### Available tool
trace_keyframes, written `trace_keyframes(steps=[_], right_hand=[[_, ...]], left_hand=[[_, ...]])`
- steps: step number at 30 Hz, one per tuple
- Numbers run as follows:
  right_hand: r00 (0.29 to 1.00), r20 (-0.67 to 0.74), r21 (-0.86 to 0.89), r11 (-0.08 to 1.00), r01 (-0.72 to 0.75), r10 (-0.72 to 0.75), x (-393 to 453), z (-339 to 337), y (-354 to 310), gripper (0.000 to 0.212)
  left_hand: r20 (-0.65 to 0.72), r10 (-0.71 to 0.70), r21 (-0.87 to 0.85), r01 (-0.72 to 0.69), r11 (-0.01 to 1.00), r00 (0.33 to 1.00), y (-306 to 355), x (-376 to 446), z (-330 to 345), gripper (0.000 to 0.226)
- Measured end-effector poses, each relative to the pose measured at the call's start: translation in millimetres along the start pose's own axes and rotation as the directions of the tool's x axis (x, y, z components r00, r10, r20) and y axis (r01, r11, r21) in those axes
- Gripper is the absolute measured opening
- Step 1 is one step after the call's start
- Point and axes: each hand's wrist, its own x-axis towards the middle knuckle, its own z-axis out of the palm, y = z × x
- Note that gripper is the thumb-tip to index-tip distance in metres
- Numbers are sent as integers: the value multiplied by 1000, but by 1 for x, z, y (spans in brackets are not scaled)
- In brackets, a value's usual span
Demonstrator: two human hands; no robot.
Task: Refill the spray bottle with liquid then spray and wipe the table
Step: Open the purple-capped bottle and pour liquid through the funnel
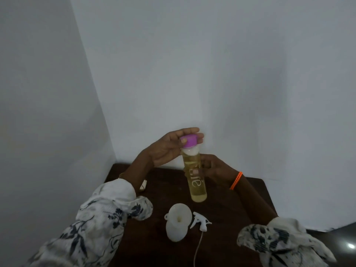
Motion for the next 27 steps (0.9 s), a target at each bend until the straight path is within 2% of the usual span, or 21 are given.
trace_keyframes(steps=[3, 5, 7, 9, 11, 13, 15, 17, 19, 22, 24, 27], right_hand=[[997, 73, 101, 995, -3, -4, -11, 10, -4, 50], [999, 40, 133, 991, 7, -13, -15, 18, -4, 51], [999, -40, 86, 996, 27, -24, -18, 24, -3, 49], [991, -130, 12, 999, 36, -34, -20, 28, -1, 46], [975, -220, -17, 1000, 25, -28, -23, 31, 2, 42], [960, -278, -67, 998, 22, -40, -25, 34, 5, 39], [947, -316, -106, 994, 22, -55, -26, 37, 7, 40], [937, -343, -116, 993, 24, -63, -28, 40, 7, 41], [926, -370, -98, 994, 43, -77, -30, 42, 6, 41], [907, -410, -77, 994, 73, -99, -33, 41, 8, 39], [892, -438, -91, 993, 77, -109, -34, 38, 9, 38], [876, -465, -152, 986, 63, -127, -35, 37, 9, 40]], left_hand=[[51, 0, -75, 4, 997, 999, 5, 1, 15, 45], [-15, -13, -110, 11, 994, 1000, 5, 1, 21, 40], [-115, -20, -86, 10, 996, 993, 3, 0, 24, 36], [-235, -14, 24, 20, 1000, 972, 2, 0, 27, 28], [-365, 28, 213, 54, 976, 930, 1, -2, 31, 25], [-460, 81, 368, 107, 924, 884, 1, -3, 39, 35], [-508, 120, 443, 139, 885, 853, -3, -4, 46, 49], [-518, 132, 465, 149, 873, 845, -7, -3, 52, 56], [-486, 120, 462, 138, 876, 866, -10, -1, 57, 57], [-392, 66, 350, 82, 933, 918, -9, -3, 59, 53], [-341, 78, 306, 32, 951, 937, -8, -7, 58, 50], [-423, 151, 393, 31, 919, 893, -7, -9, 65, 54]])
